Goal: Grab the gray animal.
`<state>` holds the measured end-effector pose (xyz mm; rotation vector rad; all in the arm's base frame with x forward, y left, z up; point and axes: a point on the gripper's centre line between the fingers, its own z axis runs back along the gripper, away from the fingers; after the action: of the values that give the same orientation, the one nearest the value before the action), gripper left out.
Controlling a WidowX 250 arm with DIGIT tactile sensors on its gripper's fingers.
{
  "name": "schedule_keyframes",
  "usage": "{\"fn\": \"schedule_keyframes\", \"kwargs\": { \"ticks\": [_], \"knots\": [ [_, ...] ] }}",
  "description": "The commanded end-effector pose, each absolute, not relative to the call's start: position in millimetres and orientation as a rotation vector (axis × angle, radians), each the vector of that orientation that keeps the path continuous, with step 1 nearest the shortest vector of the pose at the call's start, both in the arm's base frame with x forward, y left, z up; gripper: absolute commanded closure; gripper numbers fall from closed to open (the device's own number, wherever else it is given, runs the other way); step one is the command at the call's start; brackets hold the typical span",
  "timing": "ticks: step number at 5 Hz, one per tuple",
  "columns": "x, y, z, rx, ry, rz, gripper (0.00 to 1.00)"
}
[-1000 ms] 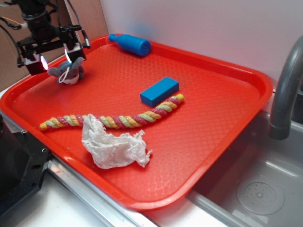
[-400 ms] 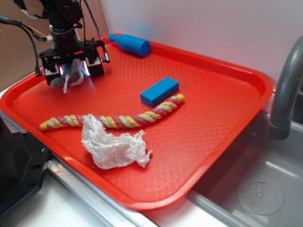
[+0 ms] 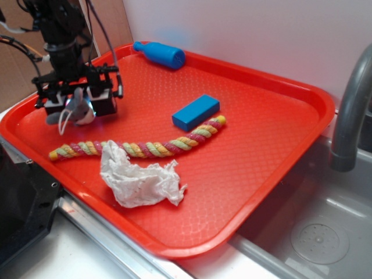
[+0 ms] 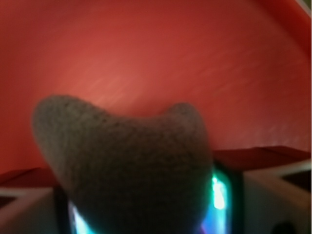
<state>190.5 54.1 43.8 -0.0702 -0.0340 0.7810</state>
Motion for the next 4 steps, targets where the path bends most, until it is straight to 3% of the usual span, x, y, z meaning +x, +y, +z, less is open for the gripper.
{"fn": "schedule_keyframes", "kwargs": {
  "ticks": [1, 2, 3, 4],
  "knots": [
    [198.2, 33.9, 153.6, -0.114, -0.124, 0.286, 1.00],
    [206.7, 16.0, 193.7, -0.053, -0.138, 0.049, 1.00],
    [205.7, 5.5, 221.0, -0.005, -0.163, 0.002, 1.00],
    [201.1, 0.4, 244.1, -0.016, -0.209, -0.028, 1.00]
  ]
}}
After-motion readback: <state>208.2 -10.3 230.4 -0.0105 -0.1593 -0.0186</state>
